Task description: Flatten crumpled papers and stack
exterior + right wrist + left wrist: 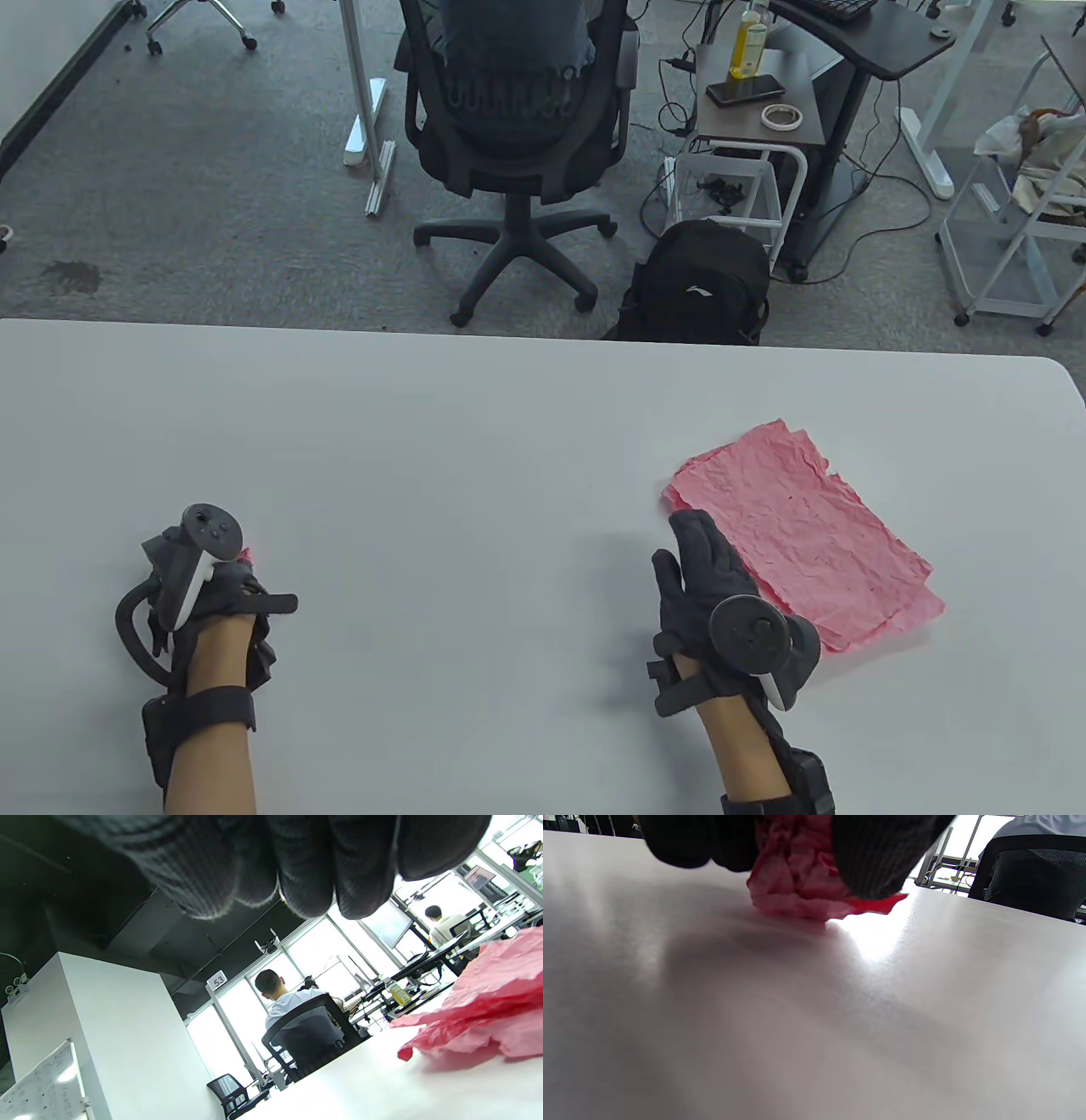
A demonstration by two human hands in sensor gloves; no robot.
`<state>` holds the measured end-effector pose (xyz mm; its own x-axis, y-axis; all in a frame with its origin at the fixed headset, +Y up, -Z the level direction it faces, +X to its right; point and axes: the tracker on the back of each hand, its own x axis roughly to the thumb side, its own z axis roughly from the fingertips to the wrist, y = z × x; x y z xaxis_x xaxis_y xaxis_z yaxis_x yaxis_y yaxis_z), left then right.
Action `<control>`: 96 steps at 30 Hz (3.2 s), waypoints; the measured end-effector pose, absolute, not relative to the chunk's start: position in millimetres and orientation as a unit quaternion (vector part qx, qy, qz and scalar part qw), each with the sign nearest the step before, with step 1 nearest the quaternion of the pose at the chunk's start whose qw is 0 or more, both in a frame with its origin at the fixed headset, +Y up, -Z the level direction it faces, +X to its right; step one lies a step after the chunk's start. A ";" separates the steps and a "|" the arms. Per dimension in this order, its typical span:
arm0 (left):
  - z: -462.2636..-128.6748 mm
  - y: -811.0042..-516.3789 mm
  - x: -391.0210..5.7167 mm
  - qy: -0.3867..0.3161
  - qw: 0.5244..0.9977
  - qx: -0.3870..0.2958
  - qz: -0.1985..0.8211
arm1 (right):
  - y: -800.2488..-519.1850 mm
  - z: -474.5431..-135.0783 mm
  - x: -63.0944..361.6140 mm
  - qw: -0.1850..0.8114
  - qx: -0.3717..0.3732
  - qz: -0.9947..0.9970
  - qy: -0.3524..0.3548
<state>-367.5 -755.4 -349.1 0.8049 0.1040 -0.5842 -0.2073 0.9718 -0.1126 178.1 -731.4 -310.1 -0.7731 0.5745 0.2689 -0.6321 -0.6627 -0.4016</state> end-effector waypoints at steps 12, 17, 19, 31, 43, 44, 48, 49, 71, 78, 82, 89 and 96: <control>-331.3 -733.4 -330.7 0.219 0.969 0.013 0.115 | -735.9 -310.4 160.0 0.356 0.125 0.903 -0.207; -311.9 -719.9 -291.9 0.154 0.973 0.064 0.156 | -736.0 -307.4 149.7 0.359 0.151 0.898 -0.205; -305.6 -720.7 -280.3 0.133 0.975 0.075 0.162 | -736.9 -305.8 144.3 0.363 0.163 0.896 -0.198; -274.7 -714.4 -208.6 -0.099 0.970 0.156 0.158 | -746.1 -294.5 91.7 0.350 0.297 0.879 -0.125; -261.5 -714.4 -167.0 -0.233 0.918 0.106 0.303 | -745.4 -269.2 53.0 0.383 0.364 0.841 -0.118; -262.8 -714.8 -165.3 -0.256 0.910 0.078 0.317 | -744.4 -270.2 55.5 0.396 0.355 0.837 -0.124; -265.7 -725.9 -155.6 -0.268 0.892 0.012 0.363 | -742.7 -270.0 59.9 0.415 0.362 0.824 -0.135; -267.2 -728.1 -156.2 -0.269 0.890 0.003 0.368 | -742.7 -270.5 61.0 0.413 0.362 0.824 -0.140; -270.9 -736.9 -164.4 -0.284 0.826 -0.030 0.486 | -744.6 -287.3 92.5 0.525 0.217 0.815 -0.113; -249.7 -715.5 -152.6 -0.265 0.920 0.157 0.243 | -733.9 -275.7 79.1 0.392 0.263 0.869 -0.151; -256.0 -716.8 -163.5 -0.248 0.905 0.138 0.317 | -732.2 -274.5 76.2 0.436 0.305 0.831 -0.159; -272.0 -731.0 -175.0 -0.223 0.859 0.029 0.460 | -733.8 -278.7 80.2 0.520 0.319 0.781 -0.134; -267.3 -727.3 -177.8 -0.207 0.871 0.077 0.438 | -737.8 -284.2 84.1 0.474 0.277 0.833 -0.065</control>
